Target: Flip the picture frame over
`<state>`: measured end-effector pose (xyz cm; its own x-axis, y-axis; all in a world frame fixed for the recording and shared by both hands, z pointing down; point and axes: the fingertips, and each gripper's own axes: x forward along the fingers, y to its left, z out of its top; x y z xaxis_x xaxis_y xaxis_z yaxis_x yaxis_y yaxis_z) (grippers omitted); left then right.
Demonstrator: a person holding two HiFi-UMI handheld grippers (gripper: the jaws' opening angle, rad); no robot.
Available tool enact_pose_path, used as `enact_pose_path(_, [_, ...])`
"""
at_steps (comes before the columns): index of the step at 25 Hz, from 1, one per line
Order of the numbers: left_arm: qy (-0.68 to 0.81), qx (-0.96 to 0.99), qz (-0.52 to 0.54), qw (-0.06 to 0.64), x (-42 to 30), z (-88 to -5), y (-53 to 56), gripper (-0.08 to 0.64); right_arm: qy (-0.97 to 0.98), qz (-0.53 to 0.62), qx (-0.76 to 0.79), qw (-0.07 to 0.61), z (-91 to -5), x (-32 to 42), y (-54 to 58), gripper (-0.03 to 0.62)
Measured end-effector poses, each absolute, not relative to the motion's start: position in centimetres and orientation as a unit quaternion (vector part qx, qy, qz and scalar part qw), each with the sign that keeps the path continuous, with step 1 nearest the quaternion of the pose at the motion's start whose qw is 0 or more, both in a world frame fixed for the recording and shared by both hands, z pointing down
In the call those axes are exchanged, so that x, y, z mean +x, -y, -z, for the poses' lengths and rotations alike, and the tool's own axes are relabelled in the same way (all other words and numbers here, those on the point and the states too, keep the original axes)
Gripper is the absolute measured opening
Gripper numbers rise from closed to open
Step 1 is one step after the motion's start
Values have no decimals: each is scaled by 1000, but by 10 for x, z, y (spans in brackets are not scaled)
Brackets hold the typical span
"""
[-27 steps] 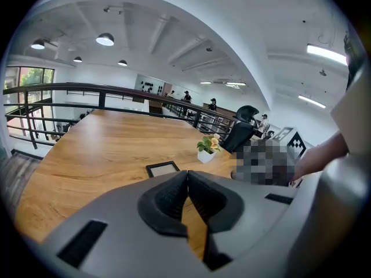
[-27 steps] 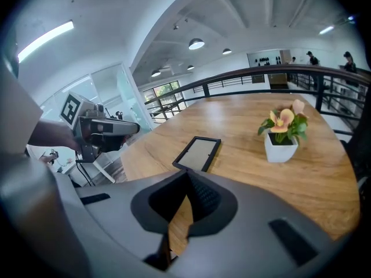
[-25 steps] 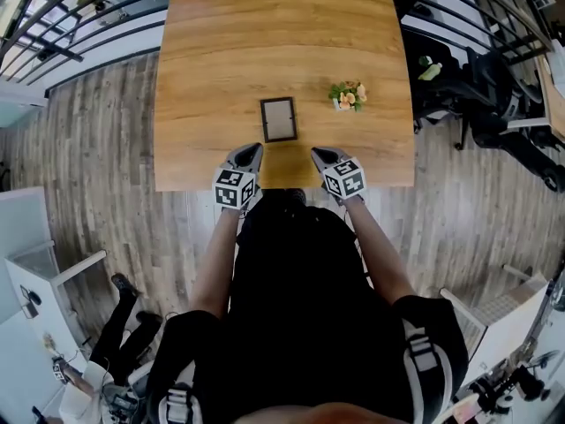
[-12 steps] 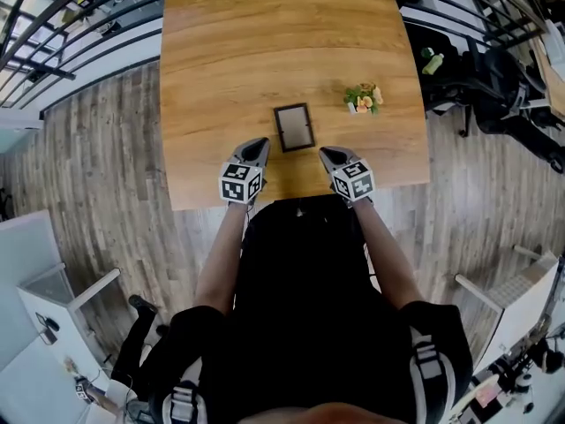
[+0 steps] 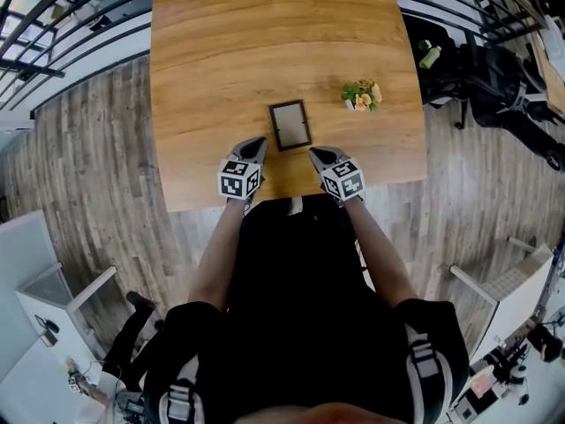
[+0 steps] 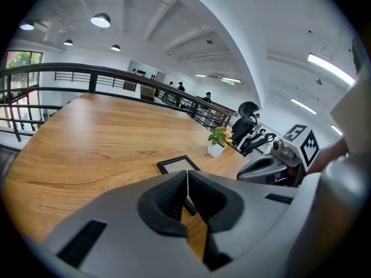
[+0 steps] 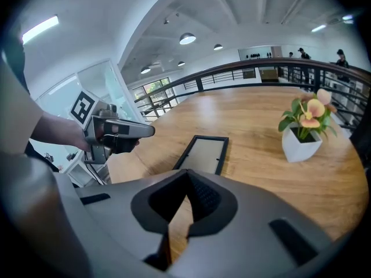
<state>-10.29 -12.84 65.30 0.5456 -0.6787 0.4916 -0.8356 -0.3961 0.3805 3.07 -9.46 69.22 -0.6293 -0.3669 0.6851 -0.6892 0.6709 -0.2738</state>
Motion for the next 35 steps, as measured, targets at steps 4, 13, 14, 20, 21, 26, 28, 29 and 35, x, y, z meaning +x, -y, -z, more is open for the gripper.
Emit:
enact_pose_path(4, [461, 818, -134, 317, -95, -666, 132, 21, 863, -268, 296, 310, -697, 29, 93, 8])
enact_pose_path(13, [469, 798, -166, 340, -76, -699, 134, 31, 863, -274, 277, 321, -708, 35, 94, 8])
enact_pose_path(14, [471, 794, -170, 344, -75, -703, 136, 54, 864, -275, 275, 320, -708, 35, 97, 8])
enact_pose_path(20, [480, 771, -199, 367, -66, -727, 145, 101, 865, -280, 262, 323, -713, 42, 108, 8])
enact_pose_path(21, [482, 767, -205, 369, -65, -731, 146, 106, 865, -281, 258, 325, -715, 43, 109, 8])
enact_pose_path(26, [497, 745, -233, 379, -63, -746, 148, 114, 863, -288, 247, 333, -719, 49, 106, 8])
enact_pose_path(28, [509, 734, -245, 377, -65, -750, 148, 115, 862, -291, 247, 335, -718, 54, 105, 8])
enact_pose_path(29, [513, 730, -250, 375, -65, -752, 147, 115, 861, -292, 247, 336, -718, 56, 105, 8])
enact_pose_path(35, [527, 722, -248, 374, -67, -755, 151, 110, 857, -294, 251, 341, -722, 69, 108, 8])
